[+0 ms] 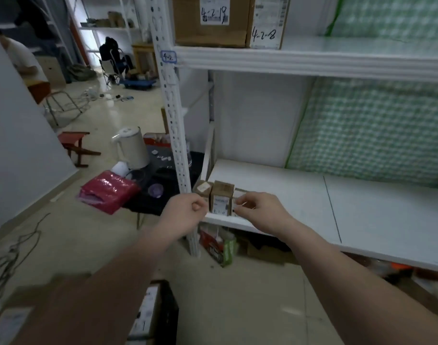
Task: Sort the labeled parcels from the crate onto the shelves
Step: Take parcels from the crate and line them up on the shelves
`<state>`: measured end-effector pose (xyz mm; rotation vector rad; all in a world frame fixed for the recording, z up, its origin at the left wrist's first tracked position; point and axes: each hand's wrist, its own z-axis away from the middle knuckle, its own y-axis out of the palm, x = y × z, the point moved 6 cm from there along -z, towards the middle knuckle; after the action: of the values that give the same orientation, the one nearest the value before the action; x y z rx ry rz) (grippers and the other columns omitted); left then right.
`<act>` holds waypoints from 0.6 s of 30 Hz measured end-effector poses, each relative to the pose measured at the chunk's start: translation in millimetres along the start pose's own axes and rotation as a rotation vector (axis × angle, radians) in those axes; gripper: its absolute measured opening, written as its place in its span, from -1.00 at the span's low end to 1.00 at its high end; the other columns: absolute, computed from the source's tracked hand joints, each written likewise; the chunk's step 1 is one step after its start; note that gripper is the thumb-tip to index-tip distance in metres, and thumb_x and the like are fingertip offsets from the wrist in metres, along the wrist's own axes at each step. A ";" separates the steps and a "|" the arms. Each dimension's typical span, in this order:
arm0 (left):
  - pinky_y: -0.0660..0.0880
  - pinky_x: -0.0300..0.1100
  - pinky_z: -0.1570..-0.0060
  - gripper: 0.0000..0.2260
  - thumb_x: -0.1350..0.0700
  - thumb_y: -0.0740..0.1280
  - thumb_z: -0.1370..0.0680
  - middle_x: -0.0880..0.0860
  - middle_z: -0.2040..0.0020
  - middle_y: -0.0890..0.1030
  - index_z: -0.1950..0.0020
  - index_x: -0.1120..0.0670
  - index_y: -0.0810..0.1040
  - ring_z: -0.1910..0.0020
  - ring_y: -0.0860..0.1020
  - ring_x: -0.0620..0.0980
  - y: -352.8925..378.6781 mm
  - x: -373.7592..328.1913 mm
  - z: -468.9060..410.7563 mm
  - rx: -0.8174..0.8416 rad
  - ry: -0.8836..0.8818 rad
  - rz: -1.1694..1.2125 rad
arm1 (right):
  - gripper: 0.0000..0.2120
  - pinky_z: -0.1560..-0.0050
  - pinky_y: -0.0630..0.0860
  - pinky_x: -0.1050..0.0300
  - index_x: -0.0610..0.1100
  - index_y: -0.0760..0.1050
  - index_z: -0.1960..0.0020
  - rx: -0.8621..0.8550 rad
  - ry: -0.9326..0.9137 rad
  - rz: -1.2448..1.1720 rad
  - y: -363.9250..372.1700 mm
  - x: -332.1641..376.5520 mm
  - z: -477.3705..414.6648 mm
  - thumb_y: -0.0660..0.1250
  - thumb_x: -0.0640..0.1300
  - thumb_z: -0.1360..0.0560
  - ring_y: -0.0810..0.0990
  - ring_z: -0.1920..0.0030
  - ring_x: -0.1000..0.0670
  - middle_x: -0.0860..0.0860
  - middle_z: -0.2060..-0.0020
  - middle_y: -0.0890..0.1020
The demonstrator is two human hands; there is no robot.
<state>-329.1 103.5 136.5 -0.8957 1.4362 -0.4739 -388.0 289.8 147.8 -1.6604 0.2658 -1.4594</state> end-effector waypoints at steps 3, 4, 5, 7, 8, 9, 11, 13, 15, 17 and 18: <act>0.35 -0.51 0.30 -0.90 0.14 0.33 -0.53 -0.11 0.23 0.56 0.17 0.04 0.59 0.24 0.48 -0.23 21.5 23.2 71.1 0.017 -0.128 -0.009 | -0.81 0.13 0.44 0.21 -0.05 0.62 -0.09 0.096 0.044 -0.030 34.0 -27.0 55.2 0.37 -0.02 -0.52 0.58 0.08 0.05 0.04 0.08 0.64; 0.35 -0.47 0.30 -0.89 0.14 0.31 -0.53 -0.07 0.22 0.57 0.18 0.05 0.59 0.22 0.49 -0.18 31.1 29.7 95.9 0.045 -0.167 -0.021 | -0.83 0.13 0.46 0.21 -0.05 0.62 -0.06 0.126 0.069 -0.033 45.4 -37.9 72.7 0.38 -0.03 -0.51 0.59 0.07 0.04 0.03 0.07 0.65; 0.37 -0.40 0.28 -0.88 0.15 0.30 -0.54 -0.03 0.21 0.58 0.19 0.06 0.57 0.19 0.52 -0.10 40.4 36.1 121.5 0.083 -0.201 -0.042 | -0.83 0.10 0.49 0.19 -0.06 0.62 -0.05 0.148 0.100 -0.031 56.4 -48.7 89.6 0.39 -0.03 -0.51 0.61 0.04 0.02 0.01 0.06 0.66; 0.44 -0.16 0.15 -0.86 0.14 0.28 -0.56 0.08 0.16 0.63 0.19 0.10 0.56 0.12 0.57 0.02 54.7 47.4 170.6 0.173 -0.240 -0.101 | -0.82 0.01 0.52 0.11 -0.10 0.63 -0.05 0.171 0.173 -0.034 77.8 -65.9 119.9 0.39 -0.05 -0.51 0.63 0.02 -0.03 -0.03 0.05 0.67; 0.47 -0.14 0.08 -0.86 0.15 0.28 -0.56 0.09 0.12 0.64 0.14 0.13 0.59 0.09 0.58 0.02 58.2 53.3 194.1 0.215 -0.262 -0.118 | -0.82 -0.01 0.53 0.07 -0.12 0.63 -0.06 0.187 0.215 -0.055 89.4 -71.7 133.8 0.38 -0.07 -0.51 0.64 0.02 -0.06 -0.06 0.05 0.67; 0.49 -0.16 0.04 -0.86 0.16 0.28 -0.56 0.07 0.09 0.65 0.09 0.14 0.62 0.07 0.57 -0.01 58.2 60.2 217.3 0.241 -0.291 -0.114 | -0.82 -0.02 0.54 0.05 -0.13 0.62 -0.07 0.212 0.255 -0.080 102.4 -74.6 147.4 0.37 -0.09 -0.52 0.65 0.02 -0.09 -0.09 0.04 0.68; 0.44 -0.27 0.05 -0.86 0.17 0.29 -0.56 0.05 0.06 0.65 0.07 0.16 0.64 0.07 0.56 -0.06 49.8 76.9 256.8 0.233 -0.349 -0.111 | -0.81 -0.06 0.53 0.04 -0.15 0.60 -0.10 0.276 0.293 -0.099 128.9 -72.8 169.0 0.36 -0.10 -0.53 0.65 -0.01 -0.12 -0.13 0.00 0.68; 0.40 -0.26 0.07 -0.85 0.15 0.28 -0.55 0.06 0.05 0.64 0.07 0.18 0.62 0.06 0.55 -0.04 35.4 97.2 290.4 0.211 -0.427 -0.135 | -0.78 -0.05 0.53 0.05 -0.17 0.60 -0.12 0.330 0.278 -0.083 153.4 -62.0 184.2 0.36 -0.10 -0.53 0.65 -0.02 -0.12 -0.13 -0.01 0.67; 0.38 -0.25 0.10 -0.87 0.14 0.29 -0.55 0.04 0.04 0.63 0.05 0.13 0.61 0.07 0.52 -0.07 19.1 118.8 317.3 0.196 -0.499 -0.144 | -0.77 -0.05 0.54 0.03 -0.18 0.60 -0.13 0.371 0.258 -0.079 175.0 -46.8 195.3 0.36 -0.09 -0.53 0.64 -0.02 -0.13 -0.13 -0.02 0.67; 0.37 -0.26 0.14 -0.88 0.12 0.30 -0.55 0.02 0.04 0.62 0.03 0.10 0.61 0.07 0.52 -0.08 1.4 140.1 339.2 0.159 -0.551 -0.142 | -0.77 -0.07 0.54 0.02 -0.18 0.60 -0.13 0.401 0.236 -0.071 195.9 -30.2 203.1 0.36 -0.10 -0.53 0.64 -0.03 -0.13 -0.13 -0.02 0.67; 0.35 -0.26 0.13 -0.88 0.10 0.30 -0.55 0.01 0.03 0.61 0.01 0.08 0.61 0.06 0.51 -0.08 -6.7 151.0 349.1 0.133 -0.575 -0.134 | -0.78 -0.07 0.53 0.02 -0.18 0.61 -0.12 0.414 0.225 -0.066 206.1 -21.9 206.2 0.36 -0.10 -0.53 0.64 -0.03 -0.13 -0.12 -0.02 0.67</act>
<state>27.9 68.5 10.1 -0.9294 0.8167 -0.3653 -134.9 279.3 1.7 -1.1851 0.0258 -1.6261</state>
